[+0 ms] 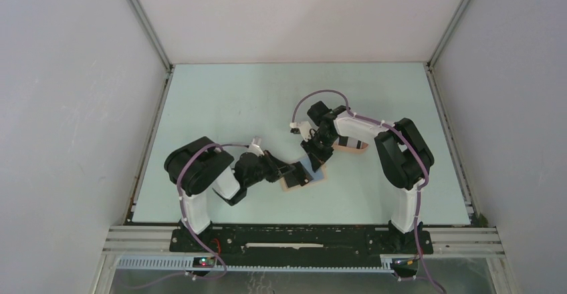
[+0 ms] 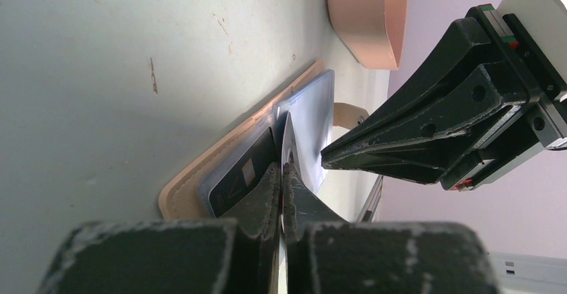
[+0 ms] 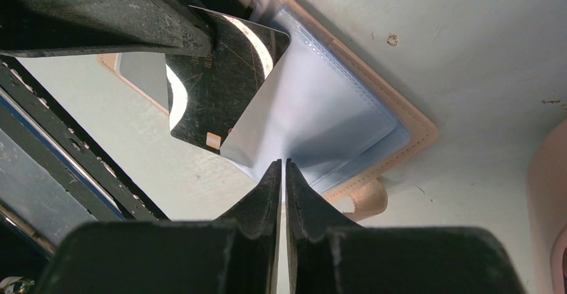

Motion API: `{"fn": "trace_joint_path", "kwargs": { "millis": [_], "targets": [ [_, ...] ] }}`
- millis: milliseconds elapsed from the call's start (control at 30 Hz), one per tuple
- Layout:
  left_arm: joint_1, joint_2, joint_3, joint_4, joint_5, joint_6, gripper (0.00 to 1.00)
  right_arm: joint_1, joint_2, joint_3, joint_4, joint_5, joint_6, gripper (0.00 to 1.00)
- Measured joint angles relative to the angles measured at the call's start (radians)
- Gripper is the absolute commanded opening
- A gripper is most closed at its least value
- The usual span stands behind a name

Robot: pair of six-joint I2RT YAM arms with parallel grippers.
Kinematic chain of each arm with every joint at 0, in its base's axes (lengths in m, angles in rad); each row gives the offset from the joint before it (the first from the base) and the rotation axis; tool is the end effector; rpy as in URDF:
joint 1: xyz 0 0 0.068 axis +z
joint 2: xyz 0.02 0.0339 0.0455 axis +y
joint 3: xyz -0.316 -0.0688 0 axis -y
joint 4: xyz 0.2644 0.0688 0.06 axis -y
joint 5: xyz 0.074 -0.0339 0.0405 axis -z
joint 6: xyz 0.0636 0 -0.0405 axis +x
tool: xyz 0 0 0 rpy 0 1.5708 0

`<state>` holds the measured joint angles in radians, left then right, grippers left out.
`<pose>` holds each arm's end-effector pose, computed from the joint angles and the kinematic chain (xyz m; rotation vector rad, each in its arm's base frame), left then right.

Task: Put the credit cards into the card holder
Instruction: Insert the credit card into the card holder.

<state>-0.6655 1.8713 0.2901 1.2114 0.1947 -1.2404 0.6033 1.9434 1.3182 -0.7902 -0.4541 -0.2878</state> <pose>0.2268 -0.1937 0.1010 -0.4878 2.1747 -1.3672 0.3175 0.2527 0.1722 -1.3315 2.6637 0.7158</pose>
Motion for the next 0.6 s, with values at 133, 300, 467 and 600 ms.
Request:
{"fn": "trace_joint_path", "kwargs": {
  "millis": [133,300,467,600],
  "targets": [
    [0.000,0.000,0.011,-0.015,0.010,0.000,0.05,0.000,0.000,0.000,-0.004,-0.001,-0.001,0.13],
    [0.000,0.000,0.028,-0.036,0.024,0.000,0.06,0.000,0.000,0.000,-0.005,-0.005,-0.001,0.16],
    [0.000,0.000,0.043,-0.055,0.038,0.000,0.08,0.000,0.000,0.000,-0.006,-0.019,-0.004,0.22],
    [0.003,0.001,0.054,-0.067,0.049,0.001,0.09,0.000,0.000,0.000,-0.006,-0.028,-0.008,0.22]
  ]
}}
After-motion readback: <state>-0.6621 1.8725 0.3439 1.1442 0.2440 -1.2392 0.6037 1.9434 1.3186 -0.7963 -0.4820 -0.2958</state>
